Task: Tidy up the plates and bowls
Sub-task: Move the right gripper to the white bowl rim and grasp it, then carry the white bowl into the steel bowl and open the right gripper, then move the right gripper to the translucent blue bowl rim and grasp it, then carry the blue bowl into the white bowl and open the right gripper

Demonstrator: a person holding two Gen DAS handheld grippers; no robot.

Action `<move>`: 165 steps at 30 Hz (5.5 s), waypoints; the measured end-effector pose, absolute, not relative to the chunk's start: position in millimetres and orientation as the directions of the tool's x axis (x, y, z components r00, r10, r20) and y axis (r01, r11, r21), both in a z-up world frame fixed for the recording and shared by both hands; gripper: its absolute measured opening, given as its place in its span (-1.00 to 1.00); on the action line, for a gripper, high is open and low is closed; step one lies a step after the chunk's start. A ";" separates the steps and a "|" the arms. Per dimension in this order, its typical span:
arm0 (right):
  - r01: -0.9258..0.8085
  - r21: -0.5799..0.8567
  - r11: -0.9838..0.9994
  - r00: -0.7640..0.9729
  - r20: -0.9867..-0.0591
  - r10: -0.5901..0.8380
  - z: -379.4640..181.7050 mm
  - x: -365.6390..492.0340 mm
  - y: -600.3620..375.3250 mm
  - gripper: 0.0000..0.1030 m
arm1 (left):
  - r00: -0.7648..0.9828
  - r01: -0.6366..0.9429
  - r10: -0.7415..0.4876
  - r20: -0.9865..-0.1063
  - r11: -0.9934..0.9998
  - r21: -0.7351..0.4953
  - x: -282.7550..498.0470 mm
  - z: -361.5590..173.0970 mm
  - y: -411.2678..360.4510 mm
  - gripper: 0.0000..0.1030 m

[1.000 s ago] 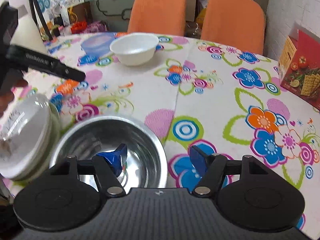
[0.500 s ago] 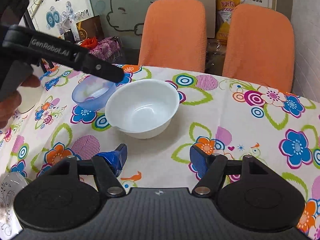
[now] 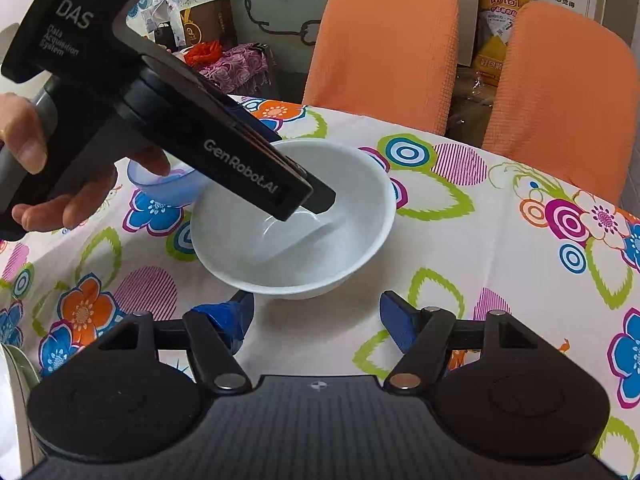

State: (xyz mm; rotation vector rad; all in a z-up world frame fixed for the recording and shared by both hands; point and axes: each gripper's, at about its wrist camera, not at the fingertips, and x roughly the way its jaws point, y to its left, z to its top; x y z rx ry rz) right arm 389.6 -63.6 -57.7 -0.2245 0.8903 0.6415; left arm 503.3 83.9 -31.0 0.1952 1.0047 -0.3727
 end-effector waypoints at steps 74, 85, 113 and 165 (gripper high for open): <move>-0.614 -0.035 0.788 0.596 -0.676 0.434 14.6 127.7 -117.6 0.12 | 0.625 0.232 -0.143 -0.767 0.973 0.008 245.9 39.9 138.8 0.69; -0.700 -0.008 0.714 0.538 -0.663 0.521 22.5 267.8 -10.6 0.13 | 0.645 0.048 -0.089 -0.759 0.996 -0.076 376.7 34.3 227.8 0.69; -0.778 -0.020 0.627 0.464 -0.692 0.553 -60.1 389.5 86.5 0.14 | 0.596 0.142 -0.129 -0.793 0.988 -0.054 489.4 -47.9 211.5 0.52; -0.592 -0.124 0.796 0.663 -0.636 0.394 -15.3 111.6 -122.7 0.18 | 0.548 0.484 -0.360 -0.755 0.873 -0.064 189.9 -6.7 -27.4 0.31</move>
